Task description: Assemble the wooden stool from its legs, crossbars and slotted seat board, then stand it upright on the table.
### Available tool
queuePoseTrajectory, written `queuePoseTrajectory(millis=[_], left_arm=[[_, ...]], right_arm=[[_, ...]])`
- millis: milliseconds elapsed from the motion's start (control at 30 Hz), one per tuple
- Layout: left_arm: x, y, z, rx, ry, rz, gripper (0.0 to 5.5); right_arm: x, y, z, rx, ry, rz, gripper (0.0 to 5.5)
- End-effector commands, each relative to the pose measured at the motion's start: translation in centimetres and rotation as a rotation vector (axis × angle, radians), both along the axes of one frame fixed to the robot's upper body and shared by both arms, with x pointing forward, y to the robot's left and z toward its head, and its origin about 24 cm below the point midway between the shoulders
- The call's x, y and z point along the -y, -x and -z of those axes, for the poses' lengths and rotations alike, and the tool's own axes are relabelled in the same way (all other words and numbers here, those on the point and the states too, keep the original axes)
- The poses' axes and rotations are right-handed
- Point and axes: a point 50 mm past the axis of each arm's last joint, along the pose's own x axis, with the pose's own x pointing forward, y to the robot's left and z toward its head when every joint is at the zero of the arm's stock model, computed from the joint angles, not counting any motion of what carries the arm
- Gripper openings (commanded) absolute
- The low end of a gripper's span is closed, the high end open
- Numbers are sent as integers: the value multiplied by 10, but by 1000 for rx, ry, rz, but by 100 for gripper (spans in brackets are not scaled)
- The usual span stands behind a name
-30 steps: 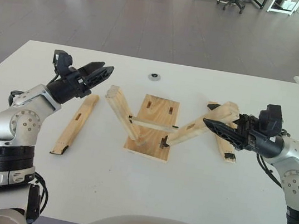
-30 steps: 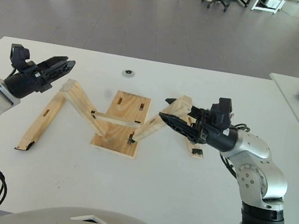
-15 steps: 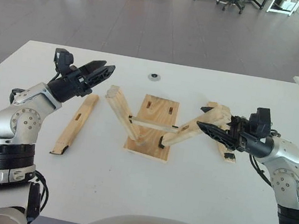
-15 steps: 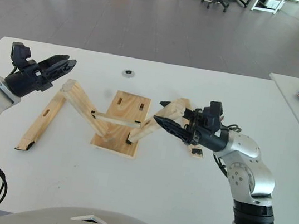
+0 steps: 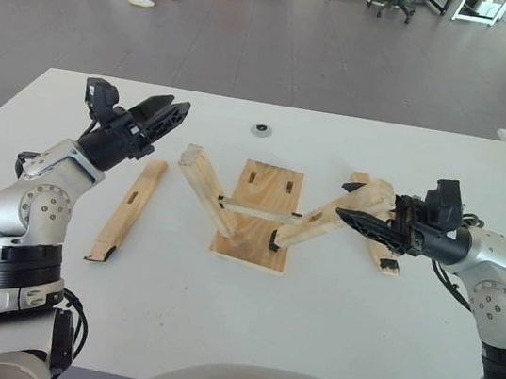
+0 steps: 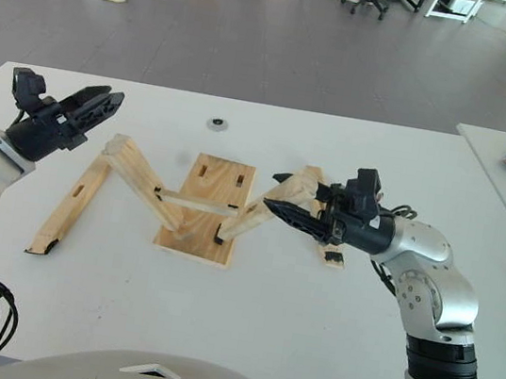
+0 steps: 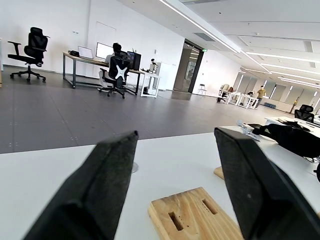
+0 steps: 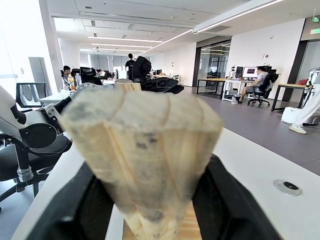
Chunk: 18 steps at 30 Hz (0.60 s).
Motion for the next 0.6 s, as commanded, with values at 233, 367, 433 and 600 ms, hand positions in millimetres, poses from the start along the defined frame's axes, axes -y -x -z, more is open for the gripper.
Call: queuePoseTrajectory(millis=[233,367,433,600], left_arm=[[2,-1,-4,22,-8,-13,281],[2,-1,-4,20,-6,-14,281],[3,-2,-4,21,-5,-14,281],[3,-2,-5,28,4,-16,281]], right_arm=[[5,0,-10,20,13,19,208],[-4,2,-5,7,13,-23,208],[-6,2,-6,8,10,-32,208],[-7,1,-4,0,18,-42,208]])
